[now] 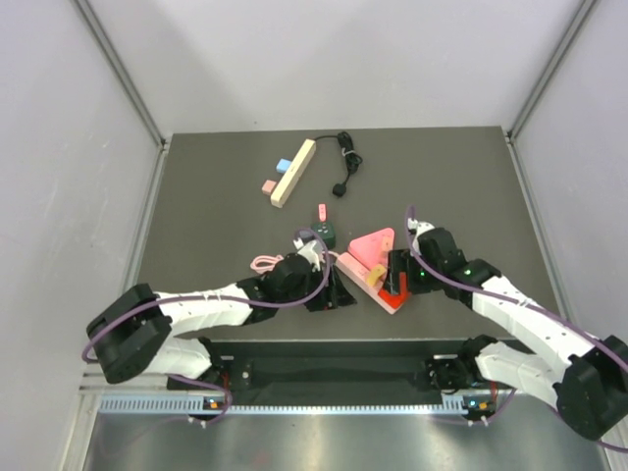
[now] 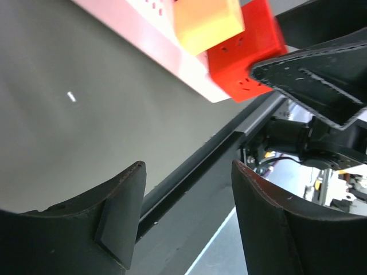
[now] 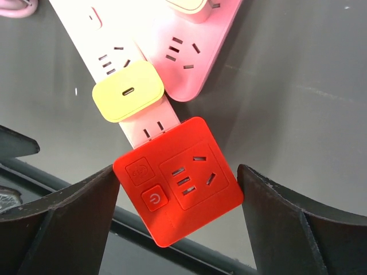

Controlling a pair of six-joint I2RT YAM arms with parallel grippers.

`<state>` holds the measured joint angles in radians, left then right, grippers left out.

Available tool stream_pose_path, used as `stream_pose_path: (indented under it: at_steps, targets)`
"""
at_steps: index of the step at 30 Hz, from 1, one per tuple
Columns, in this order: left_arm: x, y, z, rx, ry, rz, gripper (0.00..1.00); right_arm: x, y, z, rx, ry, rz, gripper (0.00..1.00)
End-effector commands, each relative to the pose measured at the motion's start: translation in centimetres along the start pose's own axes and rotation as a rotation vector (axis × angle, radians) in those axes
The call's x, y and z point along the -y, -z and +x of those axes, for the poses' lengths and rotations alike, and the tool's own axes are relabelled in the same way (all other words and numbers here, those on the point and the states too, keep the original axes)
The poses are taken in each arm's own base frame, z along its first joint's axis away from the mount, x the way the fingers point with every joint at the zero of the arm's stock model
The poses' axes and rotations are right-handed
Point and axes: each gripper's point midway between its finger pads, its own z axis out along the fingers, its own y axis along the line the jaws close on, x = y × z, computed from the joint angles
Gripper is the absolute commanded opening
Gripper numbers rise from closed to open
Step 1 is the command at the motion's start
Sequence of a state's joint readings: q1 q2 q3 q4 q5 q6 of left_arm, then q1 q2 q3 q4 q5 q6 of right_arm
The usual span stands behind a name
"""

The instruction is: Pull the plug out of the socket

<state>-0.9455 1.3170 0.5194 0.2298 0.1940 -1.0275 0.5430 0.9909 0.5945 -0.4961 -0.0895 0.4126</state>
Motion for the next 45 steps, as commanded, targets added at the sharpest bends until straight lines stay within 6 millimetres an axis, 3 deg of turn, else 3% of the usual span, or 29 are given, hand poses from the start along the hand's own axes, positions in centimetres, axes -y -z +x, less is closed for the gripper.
stream_pose_path:
  at_steps: [1, 8, 10, 13, 17, 22, 27, 28, 33, 38, 45]
  targets:
    - [1.9, 0.3, -0.9, 0.025, 0.005, 0.099, 0.67, -1.5, 0.0, -1.2, 0.039, 0.04, -0.065, 0.83]
    - [0.6, 1.4, -1.3, 0.037, 0.027, 0.098, 0.76, -1.7, -0.5, -0.7, 0.011, 0.042, -0.079, 0.8]
    - [0.3, 1.6, -1.5, 0.045, 0.03, 0.096, 0.78, -1.8, -0.7, -0.4, 0.001, 0.035, -0.089, 0.73]
    - [-0.5, 1.4, -1.7, 0.066, 0.038, 0.067, 0.79, -2.5, -0.7, -0.1, -0.005, 0.03, -0.123, 0.48]
    - [-0.4, 0.3, -2.7, 0.075, 0.041, 0.049, 0.75, -2.8, -0.4, -0.1, 0.0, 0.039, -0.133, 0.38]
    - [-1.2, -1.5, -5.8, 0.142, 0.156, 0.004, 0.7, -2.6, 0.0, 0.4, -0.001, 0.026, -0.129, 0.24]
    - [-2.4, -4.0, -7.1, 0.168, 0.274, -0.023, 0.66, -3.2, 0.5, 0.4, 0.017, 0.002, -0.165, 0.21]
    - [-1.9, -4.2, -7.8, 0.195, 0.289, 0.015, 0.63, -3.3, 0.6, 0.3, 0.021, -0.003, -0.169, 0.2]
    - [-3.4, -6.2, -7.3, 0.176, 0.4, -0.01, 0.59, -3.4, 1.0, 0.2, 0.029, 0.001, -0.175, 0.2]
    - [-4.7, -6.7, -6.8, 0.188, 0.503, -0.024, 0.49, -3.6, 1.0, 0.3, 0.028, -0.003, -0.188, 0.2]
    - [-3.7, -5.9, -7.4, 0.245, 0.487, 0.015, 0.54, -3.7, 0.6, 0.6, 0.019, -0.006, -0.191, 0.2]
